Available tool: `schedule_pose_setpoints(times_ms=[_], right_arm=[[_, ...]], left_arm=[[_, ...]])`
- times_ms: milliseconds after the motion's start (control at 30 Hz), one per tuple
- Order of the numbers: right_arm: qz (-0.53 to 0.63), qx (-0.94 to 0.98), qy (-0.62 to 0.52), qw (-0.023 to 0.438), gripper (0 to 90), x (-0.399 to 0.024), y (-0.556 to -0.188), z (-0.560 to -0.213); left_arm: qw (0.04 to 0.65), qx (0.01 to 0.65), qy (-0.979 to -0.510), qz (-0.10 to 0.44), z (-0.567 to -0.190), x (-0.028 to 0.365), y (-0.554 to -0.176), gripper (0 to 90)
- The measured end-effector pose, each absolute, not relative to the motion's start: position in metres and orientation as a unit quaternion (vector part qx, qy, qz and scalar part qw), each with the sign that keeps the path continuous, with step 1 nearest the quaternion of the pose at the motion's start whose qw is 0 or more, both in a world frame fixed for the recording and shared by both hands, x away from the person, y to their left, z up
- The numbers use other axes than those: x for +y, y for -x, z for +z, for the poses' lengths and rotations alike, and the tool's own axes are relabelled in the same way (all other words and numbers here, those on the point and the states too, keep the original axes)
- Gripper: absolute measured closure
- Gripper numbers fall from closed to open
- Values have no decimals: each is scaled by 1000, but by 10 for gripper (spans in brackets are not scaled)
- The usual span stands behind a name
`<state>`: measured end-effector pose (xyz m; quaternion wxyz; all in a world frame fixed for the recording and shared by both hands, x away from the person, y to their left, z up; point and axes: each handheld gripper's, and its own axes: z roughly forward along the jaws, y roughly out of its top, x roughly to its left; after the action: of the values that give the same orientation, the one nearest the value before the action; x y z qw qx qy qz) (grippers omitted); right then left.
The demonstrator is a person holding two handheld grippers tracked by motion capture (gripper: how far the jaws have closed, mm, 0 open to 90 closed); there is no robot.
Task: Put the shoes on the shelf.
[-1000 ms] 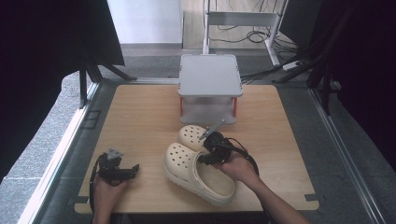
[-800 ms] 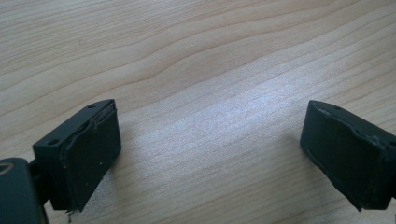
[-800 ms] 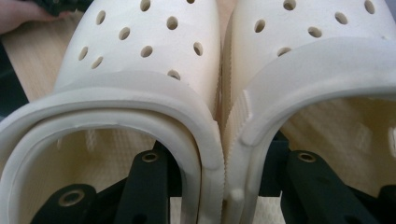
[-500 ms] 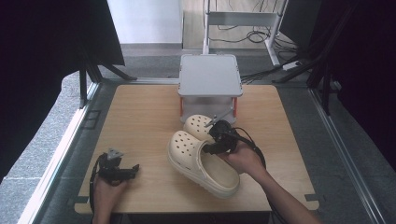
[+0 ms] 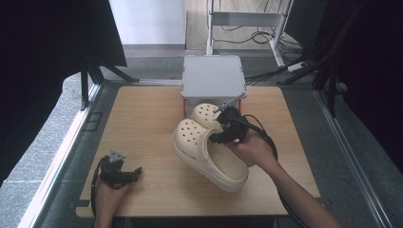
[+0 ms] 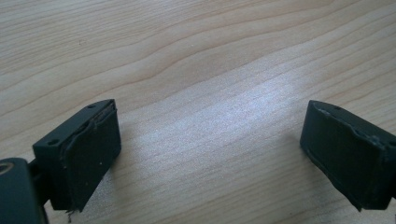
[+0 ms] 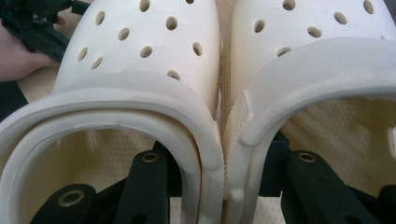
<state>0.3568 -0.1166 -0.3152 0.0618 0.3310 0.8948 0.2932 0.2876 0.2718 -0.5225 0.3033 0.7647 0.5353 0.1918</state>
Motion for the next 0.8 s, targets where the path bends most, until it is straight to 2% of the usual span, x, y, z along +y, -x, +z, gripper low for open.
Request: schedule_pose_setpoints(times_ms=[300, 600, 800], right_arm=[[292, 886, -352, 80, 638, -119, -373, -288], [291, 863, -398, 113, 637, -112, -408, -271], [291, 843, -439, 112, 636, -108, -434, -266]], left_arm=[[304, 536, -764, 192, -522, 272, -288, 51], [302, 535, -766, 190, -522, 272, -288, 51], [302, 535, -766, 190, -522, 272, -288, 51]])
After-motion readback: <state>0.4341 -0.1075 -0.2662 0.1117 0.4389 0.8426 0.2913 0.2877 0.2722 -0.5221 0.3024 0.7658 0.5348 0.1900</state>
